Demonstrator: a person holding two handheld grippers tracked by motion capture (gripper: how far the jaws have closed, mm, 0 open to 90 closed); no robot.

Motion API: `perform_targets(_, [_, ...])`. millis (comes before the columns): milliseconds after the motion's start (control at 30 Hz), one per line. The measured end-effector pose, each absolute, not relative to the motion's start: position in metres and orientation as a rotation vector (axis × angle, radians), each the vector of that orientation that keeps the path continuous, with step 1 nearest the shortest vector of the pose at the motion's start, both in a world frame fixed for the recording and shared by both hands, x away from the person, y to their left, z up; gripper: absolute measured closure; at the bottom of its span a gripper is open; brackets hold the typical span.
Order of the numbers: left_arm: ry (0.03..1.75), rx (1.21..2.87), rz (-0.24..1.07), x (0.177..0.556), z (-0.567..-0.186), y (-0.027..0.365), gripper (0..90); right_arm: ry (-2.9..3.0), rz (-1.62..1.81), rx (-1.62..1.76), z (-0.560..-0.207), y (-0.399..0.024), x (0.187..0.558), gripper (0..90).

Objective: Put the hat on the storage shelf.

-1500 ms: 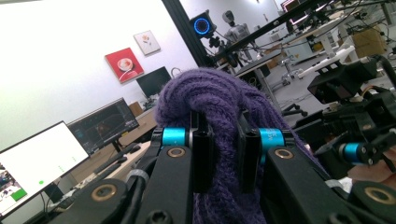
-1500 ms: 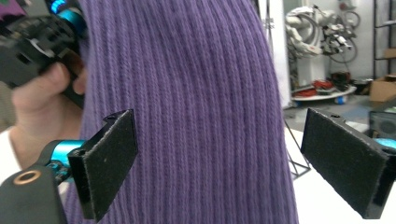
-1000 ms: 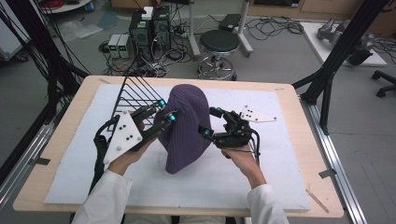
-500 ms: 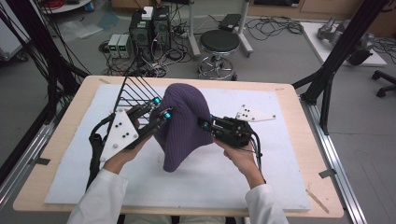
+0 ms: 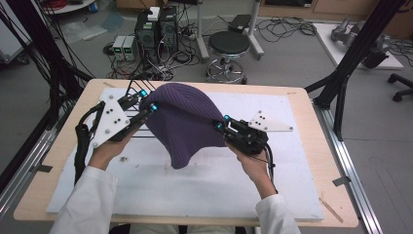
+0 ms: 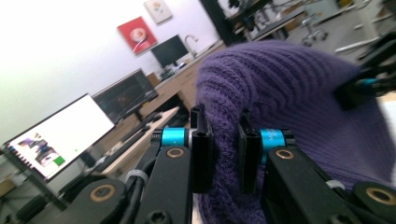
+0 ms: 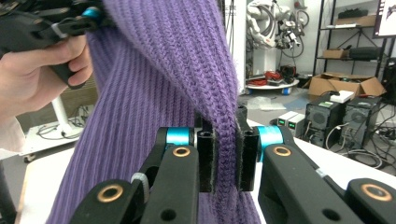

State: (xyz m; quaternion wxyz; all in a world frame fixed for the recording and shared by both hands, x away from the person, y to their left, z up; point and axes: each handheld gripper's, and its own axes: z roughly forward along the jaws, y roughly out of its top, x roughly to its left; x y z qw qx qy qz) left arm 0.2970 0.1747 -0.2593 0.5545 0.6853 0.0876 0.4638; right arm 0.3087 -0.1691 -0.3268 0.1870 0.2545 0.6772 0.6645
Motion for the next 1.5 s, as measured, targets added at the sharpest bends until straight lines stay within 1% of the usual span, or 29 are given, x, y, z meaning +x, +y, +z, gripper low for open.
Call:
perform_targets(233, [0.272, 1.615, 1.137, 0.309, -0.249, 0.191, 80.0, 1.893, 1.867, 0.725, -0.318, -0.143, 0.306, 83.1])
perform_targets(367, [0.311, 1.581, 1.166, 0.317, -0.236, 0.204, 80.1, 1.879, 1.889, 0.736, -0.310, -0.125, 0.309, 83.1])
perform_targets(500, [0.328, 1.555, 1.154, 0.321, -0.226, 0.214, 80.1, 1.858, 1.916, 0.749, -0.304, -0.111, 0.311, 83.1])
perform_targets(567, [0.337, 1.522, 1.145, 0.323, -0.214, 0.224, 80.1, 1.839, 1.946, 0.755, -0.296, -0.099, 0.313, 83.1])
perform_targets(633, [0.342, 1.513, 1.142, 0.323, -0.210, 0.227, 80.2, 1.825, 1.954, 0.746, -0.289, -0.090, 0.314, 83.1])
perform_targets(733, [0.385, 1.486, 1.122, 0.329, -0.195, 0.241, 80.2, 1.814, 1.951, 0.730, -0.277, -0.077, 0.315, 83.1])
perform_targets(933, [0.440, 1.406, 1.092, 0.334, -0.180, 0.262, 80.2, 1.764, 1.942, 0.692, -0.258, -0.050, 0.323, 83.0])
perform_targets(1000, [0.457, 1.391, 1.099, 0.336, -0.176, 0.268, 80.3, 1.743, 1.944, 0.689, -0.254, -0.041, 0.327, 83.0])
perform_targets(1200, [0.490, 1.371, 1.156, 0.339, -0.165, 0.278, 80.2, 1.694, 1.965, 0.692, -0.247, -0.016, 0.340, 83.0])
perform_targets(1233, [0.496, 1.378, 1.178, 0.339, -0.163, 0.280, 80.2, 1.688, 1.966, 0.693, -0.246, -0.012, 0.342, 83.0])
perform_targets(1267, [0.502, 1.383, 1.229, 0.340, -0.159, 0.282, 80.2, 1.685, 1.962, 0.693, -0.245, -0.008, 0.344, 82.9])
perform_targets(1300, [0.502, 1.383, 1.229, 0.340, -0.159, 0.282, 80.2, 1.685, 1.962, 0.693, -0.245, -0.008, 0.344, 82.9])
perform_targets(1367, [0.503, 1.371, 1.291, 0.340, -0.158, 0.284, 80.2, 1.667, 1.948, 0.670, -0.246, 0.003, 0.348, 82.9])
perform_targets(1500, [0.499, 1.369, 1.330, 0.343, -0.159, 0.286, 80.2, 1.662, 1.939, 0.691, -0.245, 0.012, 0.355, 82.8])
